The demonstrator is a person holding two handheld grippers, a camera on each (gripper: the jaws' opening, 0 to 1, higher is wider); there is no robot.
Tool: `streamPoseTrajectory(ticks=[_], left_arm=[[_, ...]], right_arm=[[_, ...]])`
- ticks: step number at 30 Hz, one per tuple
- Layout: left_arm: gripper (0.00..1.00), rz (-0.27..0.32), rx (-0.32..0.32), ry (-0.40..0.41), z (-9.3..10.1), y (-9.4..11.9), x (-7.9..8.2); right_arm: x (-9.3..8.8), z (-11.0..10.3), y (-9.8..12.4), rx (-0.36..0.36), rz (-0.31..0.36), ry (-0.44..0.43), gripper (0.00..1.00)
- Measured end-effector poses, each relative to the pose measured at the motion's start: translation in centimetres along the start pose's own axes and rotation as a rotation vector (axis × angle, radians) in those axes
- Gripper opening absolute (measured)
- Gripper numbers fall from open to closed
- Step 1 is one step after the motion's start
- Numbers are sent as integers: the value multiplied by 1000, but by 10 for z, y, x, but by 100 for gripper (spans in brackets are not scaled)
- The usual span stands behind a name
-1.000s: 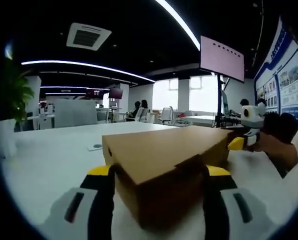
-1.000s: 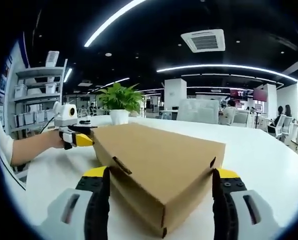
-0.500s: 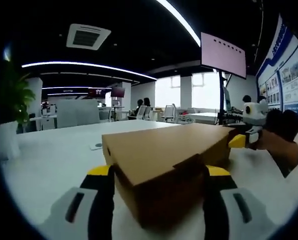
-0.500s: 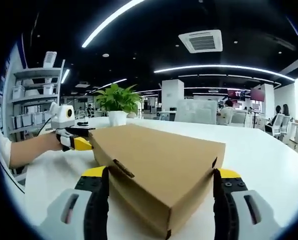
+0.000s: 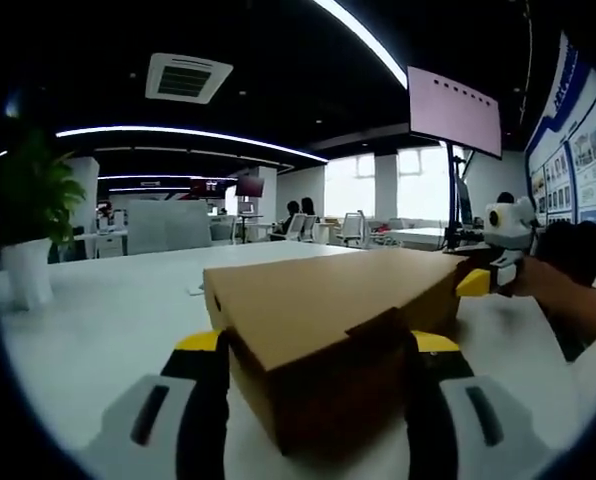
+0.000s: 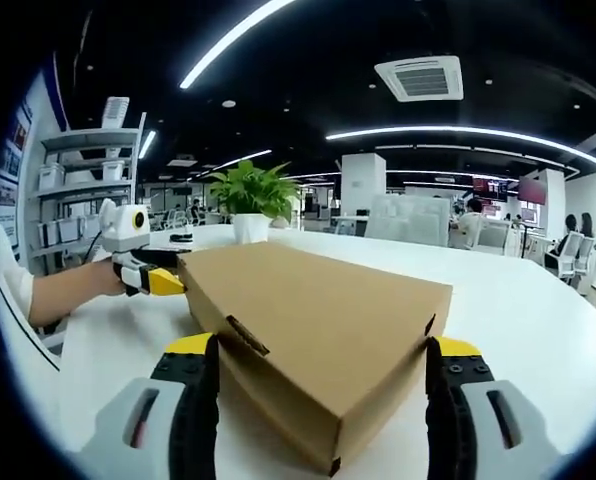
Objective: Operate the shoe box by opening the lid, removing the specified soft item, and placing it in the target area until the item is outside and the box remains undamaged.
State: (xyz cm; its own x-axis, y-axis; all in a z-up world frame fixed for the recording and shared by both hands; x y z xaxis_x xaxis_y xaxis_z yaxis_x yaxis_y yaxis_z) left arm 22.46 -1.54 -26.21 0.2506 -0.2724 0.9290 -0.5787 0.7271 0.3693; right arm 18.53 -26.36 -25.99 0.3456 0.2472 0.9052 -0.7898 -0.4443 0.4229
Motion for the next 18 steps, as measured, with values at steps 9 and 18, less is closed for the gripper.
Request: streamPoseTrajectory(ticks=[9,18], left_arm=[[72,-7,23,9,2,7,-4],[71,8,49,15,-7,17,-9]], right_arm=[[-3,-3,3,25,19,13,87],[-4,-7,8,54,21,23,87]])
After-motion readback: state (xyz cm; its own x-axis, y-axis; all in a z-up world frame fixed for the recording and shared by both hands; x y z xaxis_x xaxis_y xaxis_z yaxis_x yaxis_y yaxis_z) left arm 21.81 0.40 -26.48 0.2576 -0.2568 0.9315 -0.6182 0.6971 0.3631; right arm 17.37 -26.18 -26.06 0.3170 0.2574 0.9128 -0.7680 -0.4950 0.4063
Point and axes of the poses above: the point that each gripper's makers call its tool centre point, and the gripper's own axes: y roughly backward along the fingers, z roughly to its right, x roughly out of its top, the point moved 5 cm from there along y, roughly backward along the fingers, and after that the axes turned 15 degrees about -z, right-handed, at the moved point
